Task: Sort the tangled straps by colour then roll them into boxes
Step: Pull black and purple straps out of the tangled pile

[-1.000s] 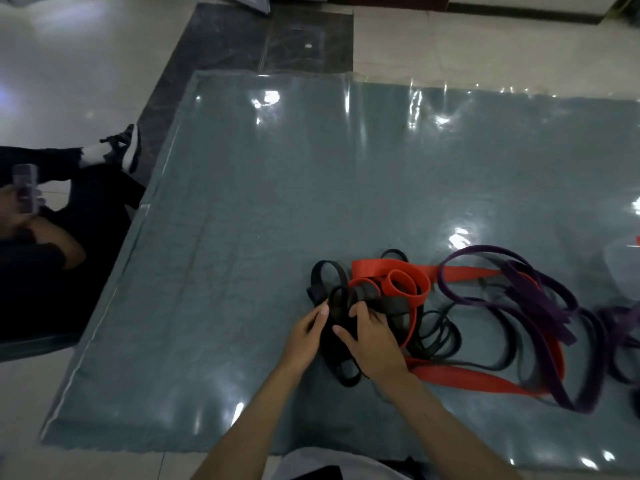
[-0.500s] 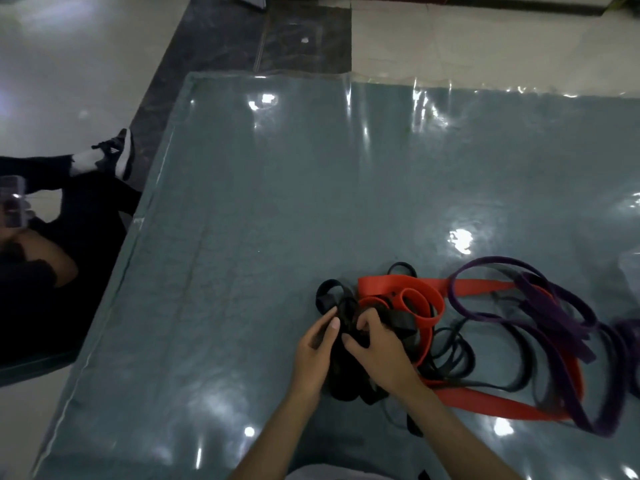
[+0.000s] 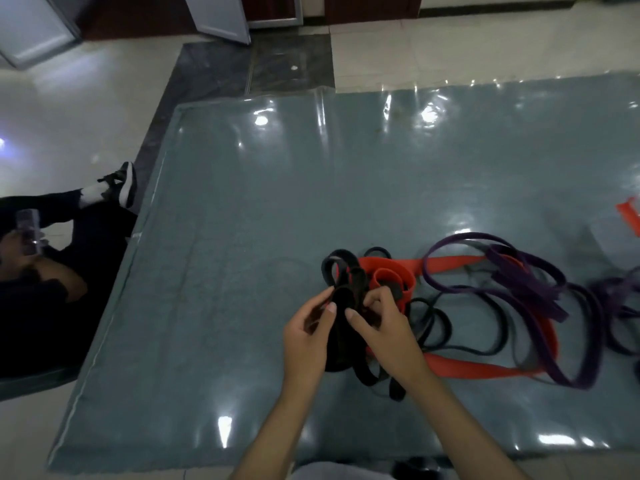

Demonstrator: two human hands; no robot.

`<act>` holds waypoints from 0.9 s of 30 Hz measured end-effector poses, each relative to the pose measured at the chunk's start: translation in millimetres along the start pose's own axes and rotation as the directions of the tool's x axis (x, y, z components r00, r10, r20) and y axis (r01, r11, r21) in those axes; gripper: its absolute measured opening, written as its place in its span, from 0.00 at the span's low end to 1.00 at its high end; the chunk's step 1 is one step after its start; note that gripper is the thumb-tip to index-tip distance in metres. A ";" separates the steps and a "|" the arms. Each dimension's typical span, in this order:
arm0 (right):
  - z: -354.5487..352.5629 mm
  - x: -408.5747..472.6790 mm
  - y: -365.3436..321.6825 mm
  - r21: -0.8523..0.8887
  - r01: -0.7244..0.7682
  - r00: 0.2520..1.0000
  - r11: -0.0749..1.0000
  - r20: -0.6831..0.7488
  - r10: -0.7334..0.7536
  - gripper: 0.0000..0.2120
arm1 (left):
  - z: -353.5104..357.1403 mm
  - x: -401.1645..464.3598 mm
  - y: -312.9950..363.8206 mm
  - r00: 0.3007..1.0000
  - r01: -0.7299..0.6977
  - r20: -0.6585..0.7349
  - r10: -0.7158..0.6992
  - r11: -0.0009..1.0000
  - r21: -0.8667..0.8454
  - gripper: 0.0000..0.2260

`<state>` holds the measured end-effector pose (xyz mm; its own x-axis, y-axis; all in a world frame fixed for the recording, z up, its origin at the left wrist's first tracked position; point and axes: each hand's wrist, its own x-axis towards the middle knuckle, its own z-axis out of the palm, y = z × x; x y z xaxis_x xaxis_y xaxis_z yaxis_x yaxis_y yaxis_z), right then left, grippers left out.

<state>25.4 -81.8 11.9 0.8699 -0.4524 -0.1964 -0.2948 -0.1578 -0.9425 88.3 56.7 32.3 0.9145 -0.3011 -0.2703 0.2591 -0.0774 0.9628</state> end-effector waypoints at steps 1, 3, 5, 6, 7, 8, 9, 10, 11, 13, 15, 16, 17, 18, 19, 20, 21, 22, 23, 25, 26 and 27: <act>-5.0 -6.9 -3.8 0.011 0.008 1.000 1.000 0.003 -0.008 0.15 | 5.9 -6.8 4.3 0.999 -0.026 -0.025 0.026 1.000 0.015 0.11; -15.7 -20.7 -11.8 0.033 0.038 0.999 0.999 0.010 -0.038 0.14 | 18.5 -21.1 13.5 0.996 -0.075 -0.053 0.077 0.997 0.032 0.11; -28.3 -32.0 -18.8 0.066 0.051 0.999 0.997 -0.012 -0.050 0.15 | 33.5 -34.9 22.2 0.993 -0.098 -0.061 0.100 0.995 0.031 0.11; -35.3 -35.9 -20.1 0.082 0.053 0.998 0.995 -0.027 -0.051 0.15 | 41.2 -41.1 25.8 0.993 -0.094 -0.065 0.095 0.995 0.013 0.11; -42.9 -39.6 -20.8 0.094 0.055 0.998 0.994 -0.037 -0.051 0.15 | 48.4 -46.7 27.5 0.994 -0.084 -0.070 0.084 0.996 0.000 0.11; -51.0 -43.3 -20.8 0.102 0.056 0.998 0.993 -0.038 -0.053 0.16 | 55.4 -52.5 28.5 0.994 -0.079 -0.076 0.078 0.997 -0.003 0.11; -60.0 -47.2 -19.4 0.111 0.057 0.998 0.992 -0.033 -0.054 0.16 | 62.6 -58.5 29.1 0.993 -0.079 -0.085 0.079 0.997 0.006 0.11; -69.1 -50.5 -16.4 0.119 0.056 0.998 0.991 -0.022 -0.054 0.16 | 69.7 -64.7 29.3 0.993 -0.077 -0.091 0.078 0.997 0.009 0.11; -78.5 -54.9 -15.1 0.130 0.054 0.999 0.990 -0.008 -0.053 0.16 | 76.9 -71.0 29.8 0.993 -0.072 -0.098 0.072 0.997 0.003 0.10; -97.4 -65.0 -13.3 0.173 0.042 0.999 0.984 0.026 -0.047 0.16 | 93.4 -84.0 31.8 0.992 -0.072 -0.102 0.071 0.997 -0.005 0.09; -116.9 -74.2 -9.7 0.216 0.039 0.998 0.976 0.044 -0.049 0.15 | 113.0 -98.1 35.2 0.989 -0.110 -0.098 0.110 0.994 0.010 0.09; -127.7 -78.6 -7.5 0.234 0.042 0.997 0.971 0.046 -0.054 0.15 | 123.3 -104.1 36.7 0.988 -0.129 -0.088 0.130 0.991 0.018 0.09; -138.9 -83.5 -6.2 0.258 0.044 0.998 0.965 0.041 -0.057 0.15 | 133.6 -109.8 38.2 0.987 -0.141 -0.073 0.142 0.990 0.030 0.09; -150.7 -88.0 -5.1 0.283 0.048 0.998 0.958 0.034 -0.060 0.15 | 144.5 -115.1 40.8 0.987 -0.152 -0.053 0.154 0.988 0.038 0.09; -163.9 -92.0 -4.7 0.299 0.052 0.998 0.953 0.024 -0.062 0.15 | 155.9 -119.8 44.3 0.985 -0.166 -0.030 0.167 0.985 0.047 0.09; -178.1 -95.2 -3.6 0.310 0.058 0.998 0.949 0.007 -0.063 0.15 | 167.9 -123.5 48.3 0.984 -0.178 -0.006 0.179 0.983 0.049 0.09; -193.3 -98.2 -4.1 0.321 0.071 0.997 0.945 -0.015 -0.069 0.15 | 180.9 -126.5 53.2 0.982 -0.191 0.013 0.190 0.980 0.051 0.09; -209.5 -100.7 -5.9 0.328 0.091 0.996 0.940 -0.042 -0.081 0.15 | 194.8 -129.5 59.0 0.978 -0.206 0.033 0.205 0.978 0.043 0.09; -226.1 -102.1 -8.0 0.334 0.113 0.993 0.936 -0.075 -0.093 0.14 | 209.2 -132.7 66.0 0.974 -0.221 0.058 0.219 0.975 0.030 0.09; -260.1 -102.6 -12.6 0.349 0.156 0.983 0.924 -0.149 -0.109 0.15 | 239.0 -137.5 80.8 0.962 -0.248 0.114 0.247 0.969 -0.005 0.09; -277.4 -103.9 -16.3 0.352 0.175 0.977 0.919 -0.181 -0.117 0.14 | 254.3 -139.2 87.9 0.955 -0.259 0.144 0.259 0.966 -0.020 0.09; -294.9 -104.8 -19.0 0.355 0.196 0.970 0.914 -0.209 -0.126 0.13 | 270.1 -140.4 94.3 0.948 -0.267 0.171 0.269 0.963 -0.036 0.10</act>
<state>-176.7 -290.2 130.2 0.7980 -0.6025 -0.0149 0.0412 0.0791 -0.9960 -99.6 -165.0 162.9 0.8831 -0.4692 0.0043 0.0163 0.0399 0.9991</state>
